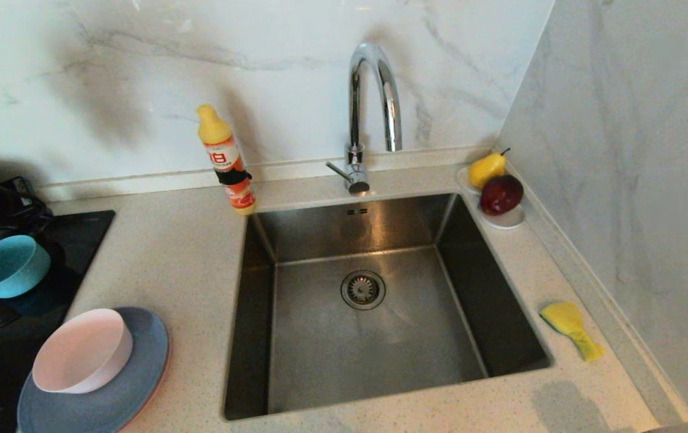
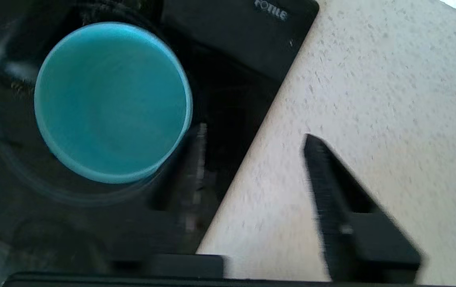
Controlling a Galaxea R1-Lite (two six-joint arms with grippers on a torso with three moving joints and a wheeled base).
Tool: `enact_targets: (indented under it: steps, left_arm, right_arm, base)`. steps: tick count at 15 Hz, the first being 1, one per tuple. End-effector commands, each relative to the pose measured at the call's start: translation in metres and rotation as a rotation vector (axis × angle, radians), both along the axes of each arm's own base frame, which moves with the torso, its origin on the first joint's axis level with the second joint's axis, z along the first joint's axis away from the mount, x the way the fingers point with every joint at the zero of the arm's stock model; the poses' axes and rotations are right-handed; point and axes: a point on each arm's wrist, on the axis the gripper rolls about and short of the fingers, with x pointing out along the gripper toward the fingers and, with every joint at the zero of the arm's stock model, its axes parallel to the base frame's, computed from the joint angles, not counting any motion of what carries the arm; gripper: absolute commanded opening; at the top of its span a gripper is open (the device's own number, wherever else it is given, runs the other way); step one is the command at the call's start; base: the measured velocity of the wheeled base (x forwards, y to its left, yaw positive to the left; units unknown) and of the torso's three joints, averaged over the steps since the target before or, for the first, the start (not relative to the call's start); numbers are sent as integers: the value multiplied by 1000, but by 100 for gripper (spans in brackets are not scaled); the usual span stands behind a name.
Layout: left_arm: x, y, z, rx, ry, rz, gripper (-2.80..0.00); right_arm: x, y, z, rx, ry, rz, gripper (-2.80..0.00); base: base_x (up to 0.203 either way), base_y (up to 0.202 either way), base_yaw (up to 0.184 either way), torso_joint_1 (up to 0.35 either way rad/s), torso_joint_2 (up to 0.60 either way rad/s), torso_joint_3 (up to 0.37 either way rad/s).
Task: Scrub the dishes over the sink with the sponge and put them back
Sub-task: Place the bowl on the bowl
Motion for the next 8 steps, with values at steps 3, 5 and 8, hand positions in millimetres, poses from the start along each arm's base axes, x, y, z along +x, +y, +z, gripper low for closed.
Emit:
enact_targets:
  steps: [3,5,8]
  left_arm:
    - [25,17,-32,-27,48,8,0]
    - [32,23,-41,-30,55,13,0]
    - [42,34,-50,-21,28,27,0]
  right_arm:
    - [0,0,0,-1,0,0,-280]
    - [0,0,0,-1,0,1,-280]
    - [0,0,0,-1,0,1,-280]
  base:
    - [0,0,0,0,0,0]
    - [0,0,0,0,0,0]
    - [0,0,0,0,0,0]
